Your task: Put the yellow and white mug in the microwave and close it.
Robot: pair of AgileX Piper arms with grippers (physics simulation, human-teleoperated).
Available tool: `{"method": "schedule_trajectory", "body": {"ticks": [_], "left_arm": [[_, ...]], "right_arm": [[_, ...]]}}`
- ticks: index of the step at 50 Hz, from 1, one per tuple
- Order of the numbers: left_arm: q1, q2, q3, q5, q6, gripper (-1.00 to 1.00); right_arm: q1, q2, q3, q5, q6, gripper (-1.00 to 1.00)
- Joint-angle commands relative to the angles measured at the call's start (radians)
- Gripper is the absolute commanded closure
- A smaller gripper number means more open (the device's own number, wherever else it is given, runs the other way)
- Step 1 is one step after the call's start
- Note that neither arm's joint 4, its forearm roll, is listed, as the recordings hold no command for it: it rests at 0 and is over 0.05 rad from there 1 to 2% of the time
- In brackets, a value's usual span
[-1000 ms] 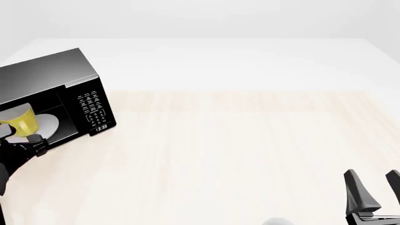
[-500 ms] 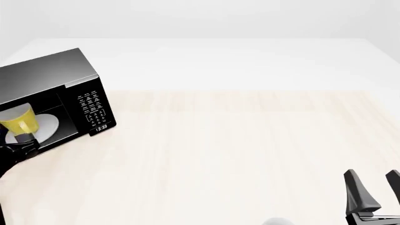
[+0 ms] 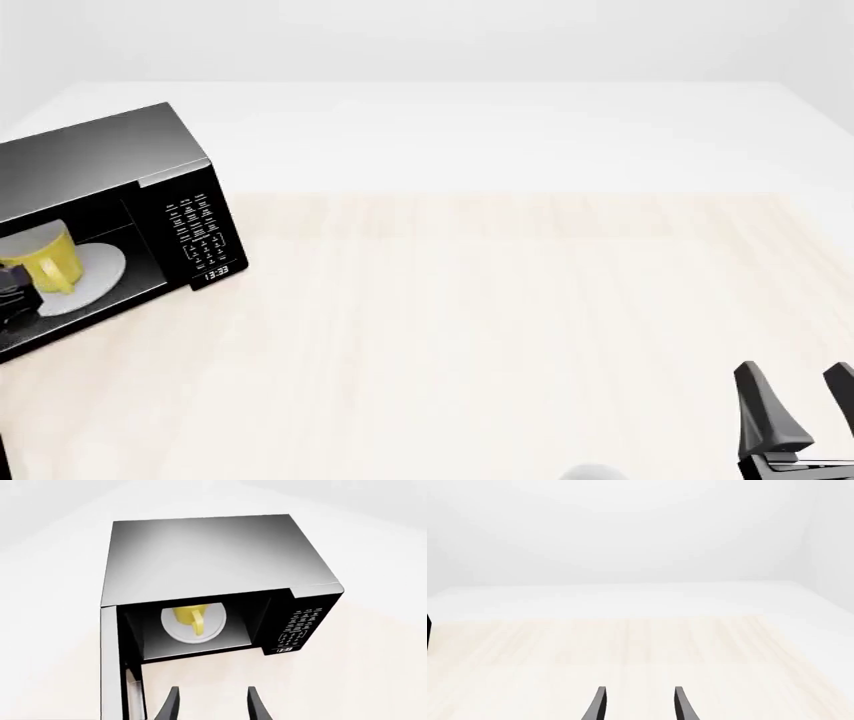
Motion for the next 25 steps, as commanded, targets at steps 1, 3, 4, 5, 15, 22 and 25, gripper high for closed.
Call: {"method": "schedule_trajectory", "body": {"ticks": [1, 3, 4, 5, 15, 22, 25], "left_arm": [[0.020, -0.125, -0.045, 0.124, 0.027, -1.00], [0.023, -0.133, -0.054, 0.140, 0.033, -1.00], [0.017, -0.136, -0.066, 0.155, 0.025, -1.00], [0.016, -0.149, -0.081, 0.173, 0.019, -1.00], [0.083, -0.175, -0.126, 0.228, 0.038, -1.00], [0.122, -0.191, -0.163, 0.265, 0.057, -1.00], [0.133, -0.190, -0.179, 0.279, 0.057, -1.00]], "right_arm": [[0.000, -0.002, 0.001, 0.000, -0.004, -1.00], [0.001, -0.002, 0.001, 0.000, -0.004, -1.00], [0.000, -0.002, 0.001, 0.000, -0.004, -1.00], [0.000, -0.002, 0.001, 0.000, -0.004, -1.00], [0.000, -0.002, 0.001, 0.000, -0.004, -1.00], [0.000, -0.002, 0.001, 0.000, -0.004, -1.00], [0.000, -0.002, 0.001, 0.000, -0.004, -1.00]]}}
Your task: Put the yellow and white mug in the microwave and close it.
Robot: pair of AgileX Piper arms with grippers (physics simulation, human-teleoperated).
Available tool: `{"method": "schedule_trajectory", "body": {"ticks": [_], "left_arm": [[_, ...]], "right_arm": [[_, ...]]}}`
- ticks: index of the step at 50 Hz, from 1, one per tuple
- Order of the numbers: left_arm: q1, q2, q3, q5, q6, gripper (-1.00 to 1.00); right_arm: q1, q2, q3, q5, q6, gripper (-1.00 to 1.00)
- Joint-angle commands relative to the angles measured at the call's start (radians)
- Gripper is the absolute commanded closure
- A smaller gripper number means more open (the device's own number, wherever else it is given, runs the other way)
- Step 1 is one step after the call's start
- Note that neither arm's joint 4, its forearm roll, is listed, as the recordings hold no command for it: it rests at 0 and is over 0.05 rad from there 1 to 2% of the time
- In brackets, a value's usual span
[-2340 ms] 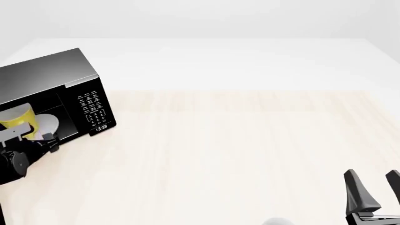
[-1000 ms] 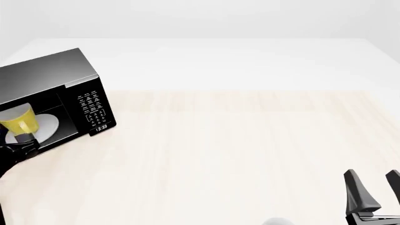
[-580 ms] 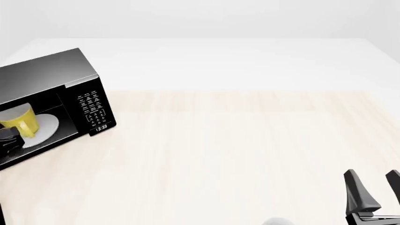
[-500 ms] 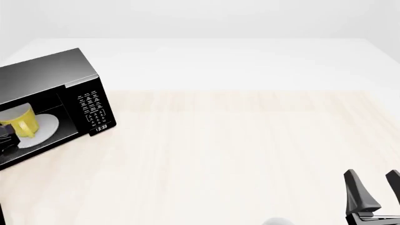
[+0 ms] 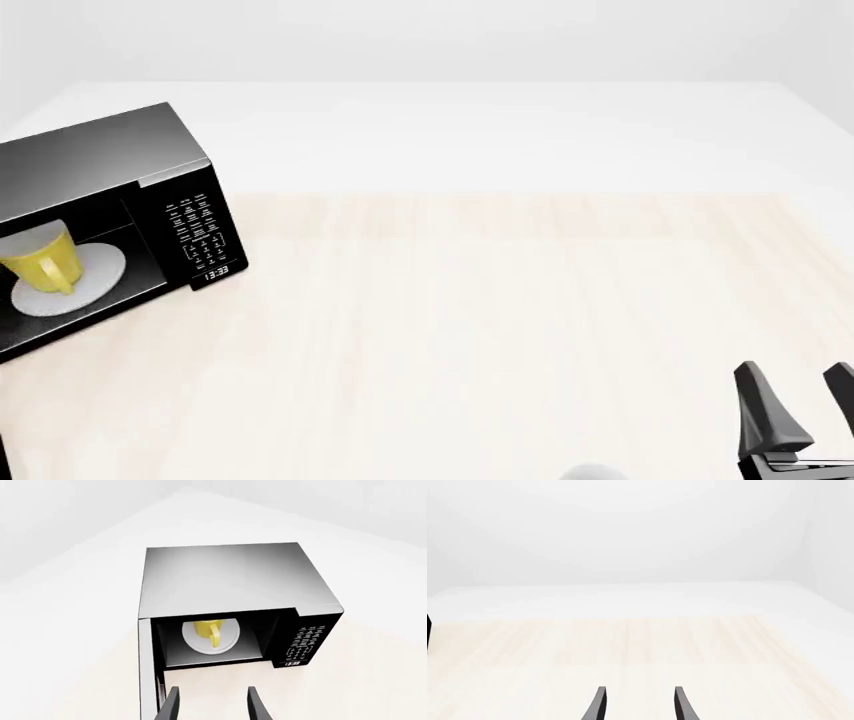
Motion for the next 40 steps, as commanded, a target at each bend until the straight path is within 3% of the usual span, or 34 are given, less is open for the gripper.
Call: {"method": "schedule_trajectory", "body": {"ticks": [1, 19, 40], "left_arm": [[0.080, -0.021, -0.060, 0.068, 0.029, -1.00], [0.187, -0.021, -0.114, 0.094, 0.018, -1.00], [0.400, 0.047, -0.157, 0.092, -0.022, -1.00]], "right_arm": [[0.000, -0.002, 0.001, 0.000, -0.004, -1.00], [0.001, -0.002, 0.001, 0.000, -0.004, -1.00], [0.000, -0.002, 0.001, 0.000, -0.004, -1.00]]}}
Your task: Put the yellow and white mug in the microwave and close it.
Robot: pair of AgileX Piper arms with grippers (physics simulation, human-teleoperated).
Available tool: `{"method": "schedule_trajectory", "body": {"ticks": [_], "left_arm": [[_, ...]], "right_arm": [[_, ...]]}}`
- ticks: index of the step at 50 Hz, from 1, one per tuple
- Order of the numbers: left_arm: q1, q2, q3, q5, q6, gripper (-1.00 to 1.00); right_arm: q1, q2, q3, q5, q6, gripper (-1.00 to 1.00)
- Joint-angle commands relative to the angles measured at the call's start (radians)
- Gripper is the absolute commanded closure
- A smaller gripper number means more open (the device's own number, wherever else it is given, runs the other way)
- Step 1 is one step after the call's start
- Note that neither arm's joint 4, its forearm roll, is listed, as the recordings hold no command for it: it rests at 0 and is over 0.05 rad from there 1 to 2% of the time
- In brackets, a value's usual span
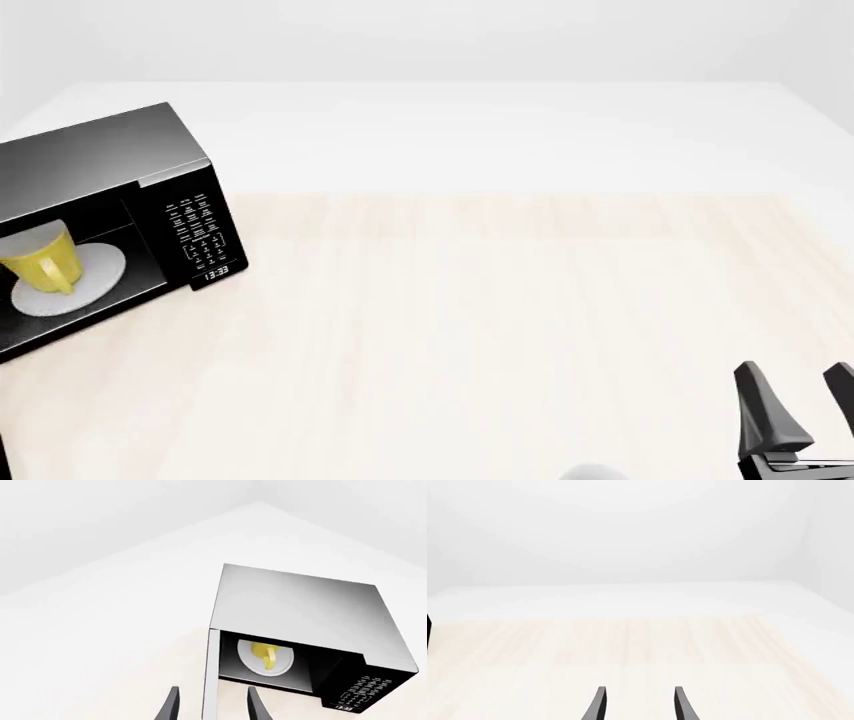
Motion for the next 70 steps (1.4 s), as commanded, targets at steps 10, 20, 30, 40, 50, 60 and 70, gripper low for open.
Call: {"method": "schedule_trajectory", "body": {"ticks": [10, 20, 30, 40, 50, 60, 70], "left_arm": [[0.165, 0.060, -0.018, -0.019, -0.014, -1.00], [0.237, 0.106, -0.018, -0.041, -0.023, -1.00], [0.268, 0.124, -0.022, -0.057, -0.035, -1.00], [0.357, 0.190, -0.012, -0.092, -0.027, -1.00], [0.436, 0.243, -0.005, -0.125, -0.006, -1.00], [0.489, 0.294, 0.022, -0.171, 0.013, -1.00], [0.534, 0.349, 0.047, -0.204, 0.058, -1.00]], "right_arm": [[0.001, -0.002, 0.001, 0.000, -0.004, -1.00], [0.000, -0.002, 0.001, 0.000, -0.004, -1.00], [0.000, -0.002, 0.001, 0.000, -0.004, -1.00], [0.000, -0.002, 0.001, 0.000, -0.004, -1.00], [0.001, -0.002, 0.001, 0.000, -0.004, -1.00], [0.000, -0.002, 0.001, 0.000, -0.004, -1.00], [0.001, -0.002, 0.001, 0.000, -0.004, -1.00]]}}
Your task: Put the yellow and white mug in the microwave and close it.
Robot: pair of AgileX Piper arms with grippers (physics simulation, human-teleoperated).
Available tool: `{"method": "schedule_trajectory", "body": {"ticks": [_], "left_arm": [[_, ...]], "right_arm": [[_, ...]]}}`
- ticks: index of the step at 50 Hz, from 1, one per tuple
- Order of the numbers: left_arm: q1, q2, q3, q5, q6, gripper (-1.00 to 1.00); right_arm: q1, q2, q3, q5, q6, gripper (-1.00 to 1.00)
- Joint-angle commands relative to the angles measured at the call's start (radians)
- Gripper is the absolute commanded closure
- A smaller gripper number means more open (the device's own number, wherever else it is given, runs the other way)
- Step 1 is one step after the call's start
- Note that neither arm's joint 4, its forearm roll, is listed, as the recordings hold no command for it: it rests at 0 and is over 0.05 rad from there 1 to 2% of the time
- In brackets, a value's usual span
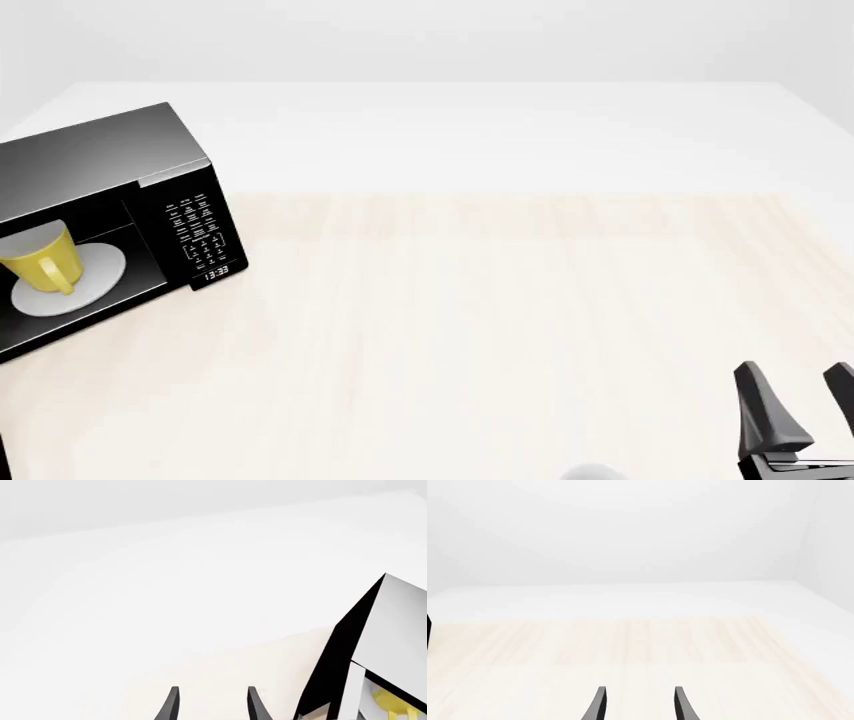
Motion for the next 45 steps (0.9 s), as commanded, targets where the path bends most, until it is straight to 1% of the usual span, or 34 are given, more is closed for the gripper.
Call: {"method": "schedule_trajectory", "body": {"ticks": [1, 6, 9, 14, 21, 25, 29, 30, 31, 32, 36, 45], "left_arm": [[0.061, 0.056, 0.031, -0.045, 0.055, -1.00], [0.075, 0.097, 0.045, -0.056, 0.088, -1.00], [0.069, 0.119, 0.049, -0.051, 0.090, -1.00], [0.084, 0.135, 0.072, -0.081, 0.120, -1.00], [0.070, 0.158, 0.089, -0.092, 0.144, -1.00], [0.031, 0.167, 0.097, -0.084, 0.152, -1.00], [0.019, 0.168, 0.110, -0.095, 0.175, -1.00], [-0.007, 0.167, 0.113, -0.095, 0.177, -1.00], [-0.004, 0.153, 0.118, -0.101, 0.190, -1.00], [-0.030, 0.139, 0.122, -0.100, 0.186, -1.00], [-0.033, 0.170, 0.143, -0.113, 0.212, -1.00], [-0.057, 0.197, 0.157, -0.134, 0.222, -1.00]], "right_arm": [[0.001, -0.002, 0.001, 0.000, -0.004, -1.00], [0.000, -0.002, 0.001, 0.000, -0.004, -1.00], [0.000, -0.002, 0.001, 0.000, -0.004, -1.00], [0.000, -0.002, 0.001, 0.000, -0.004, -1.00], [0.001, -0.002, 0.001, 0.000, -0.004, -1.00], [0.000, -0.002, 0.001, 0.000, -0.004, -1.00], [0.000, -0.002, 0.001, 0.000, -0.004, -1.00], [0.001, -0.002, 0.001, 0.000, -0.004, -1.00], [0.000, -0.002, 0.001, 0.000, -0.004, -1.00], [0.001, -0.002, 0.001, 0.000, -0.004, -1.00], [0.001, -0.002, 0.001, 0.000, -0.004, -1.00], [0.000, -0.002, 0.001, 0.000, -0.004, -1.00]]}}
